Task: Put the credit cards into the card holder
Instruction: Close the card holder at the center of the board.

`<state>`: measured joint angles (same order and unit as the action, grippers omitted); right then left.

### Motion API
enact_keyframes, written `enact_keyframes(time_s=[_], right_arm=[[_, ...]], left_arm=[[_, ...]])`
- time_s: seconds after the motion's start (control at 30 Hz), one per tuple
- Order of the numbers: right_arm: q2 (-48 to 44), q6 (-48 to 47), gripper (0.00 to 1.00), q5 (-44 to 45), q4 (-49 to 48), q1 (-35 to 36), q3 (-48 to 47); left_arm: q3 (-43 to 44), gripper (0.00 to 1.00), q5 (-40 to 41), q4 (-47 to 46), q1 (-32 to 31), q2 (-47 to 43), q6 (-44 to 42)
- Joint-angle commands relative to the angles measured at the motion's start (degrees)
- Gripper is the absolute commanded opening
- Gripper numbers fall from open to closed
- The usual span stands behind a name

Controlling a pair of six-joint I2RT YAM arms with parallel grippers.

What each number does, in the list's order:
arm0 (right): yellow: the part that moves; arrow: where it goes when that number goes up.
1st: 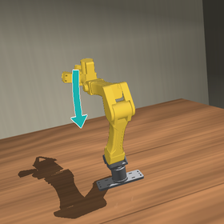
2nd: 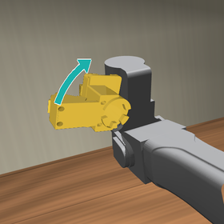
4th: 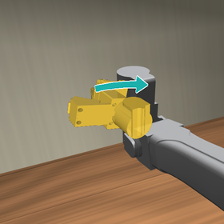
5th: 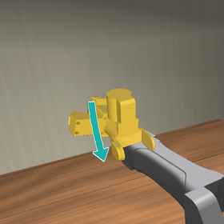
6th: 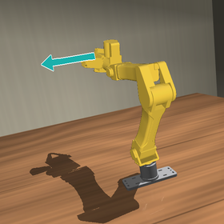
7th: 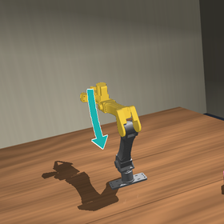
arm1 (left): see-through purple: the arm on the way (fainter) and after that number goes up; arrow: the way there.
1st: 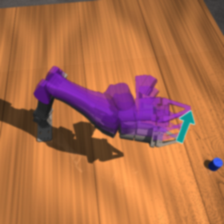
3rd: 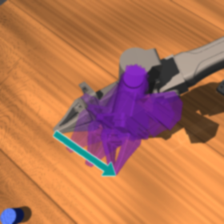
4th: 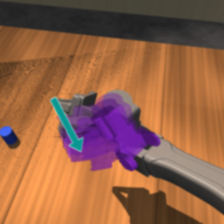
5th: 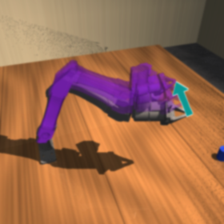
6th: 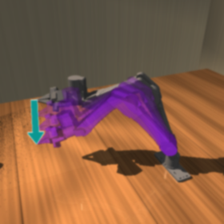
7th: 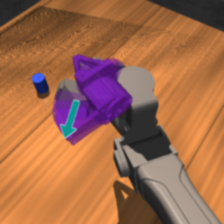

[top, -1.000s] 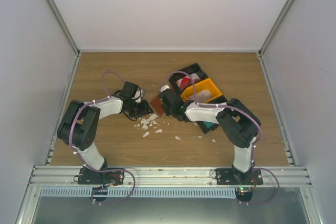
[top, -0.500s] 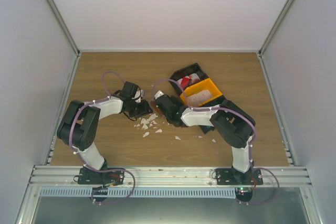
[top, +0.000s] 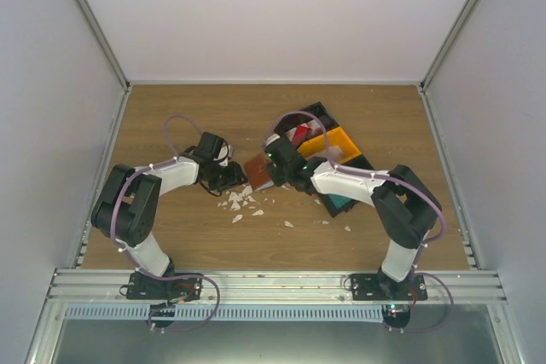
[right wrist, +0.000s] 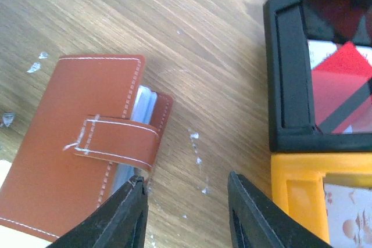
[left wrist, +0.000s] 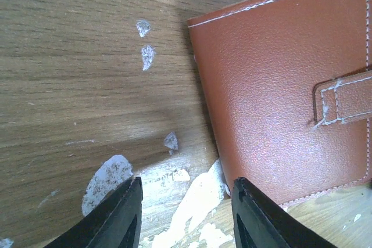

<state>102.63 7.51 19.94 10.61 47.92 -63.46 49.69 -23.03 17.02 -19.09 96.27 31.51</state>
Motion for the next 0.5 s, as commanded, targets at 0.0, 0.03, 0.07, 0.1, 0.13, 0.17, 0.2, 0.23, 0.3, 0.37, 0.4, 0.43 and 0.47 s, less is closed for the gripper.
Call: enact_keyframes(time_s=[0.0, 0.03, 0.07, 0.1, 0.13, 0.17, 0.2, 0.23, 0.3, 0.37, 0.4, 0.43, 0.47], right_arm=[[-1.81, 9.07, 0.4, -8.69, 5.84, -2.42, -0.13], [-2.15, 10.02, 0.4, -9.71, 5.98, -2.68, 0.1], [-2.43, 10.8, 0.41, -10.82, 5.87, -3.07, 0.36], [-2.7, 11.5, 0.41, -12.31, 5.53, -3.47, 0.63], [-2.93, 12.33, 0.41, -14.9, 5.03, -3.97, 0.88], [-3.08, 12.96, 0.41, -17.38, 4.36, -4.43, 1.15], [-3.2, 13.57, 0.41, -20.05, 3.56, -4.92, 1.39], [-3.29, 14.23, 0.41, -22.94, 2.56, -5.27, 1.66], [-3.29, 15.47, 0.39, -27.4, 0.31, -5.77, 2.29], [-2.53, 16.42, 0.28, -30.59, -0.65, -6.24, 2.46], [-1.76, 16.93, 0.23, -31.16, -0.61, -6.18, 2.2], [-1.02, 17.24, 0.18, -31.07, -0.37, -6.23, 1.94], [-0.15, 17.48, 0.15, -30.78, -0.02, -6.17, 1.66]], left_arm=[[0.49, 0.46, 0.73, -0.36, 0.37, -1.86, -0.13], [0.49, 0.46, 0.83, -0.34, 0.44, -1.99, -0.06], [0.42, 0.46, 0.92, -0.32, 0.51, -2.13, 0.02], [0.33, 0.47, 0.94, -0.46, 0.53, -2.14, 0.11], [0.32, 0.47, 0.91, -0.5, 0.51, -2.14, 0.21], [0.32, 0.47, 0.95, -0.57, 0.6, -2.14, 0.29], [0.3, 0.47, 0.9, -0.61, 0.61, -2.06, 0.37], [0.24, 0.47, 0.79, -0.65, 0.61, -2.05, 0.44], [0.14, 0.47, 0.77, -0.81, 0.58, -1.96, 0.5], [0.12, 0.47, 0.71, -0.8, 0.58, -1.96, 0.69], [0.06, 0.47, 0.76, -0.96, 0.55, -2.04, 0.67], [-0.01, 0.47, 0.78, -1.11, 0.57, -2.14, 0.82], [0.01, 0.47, 0.68, -1.18, 0.59, -2.12, 0.81]])
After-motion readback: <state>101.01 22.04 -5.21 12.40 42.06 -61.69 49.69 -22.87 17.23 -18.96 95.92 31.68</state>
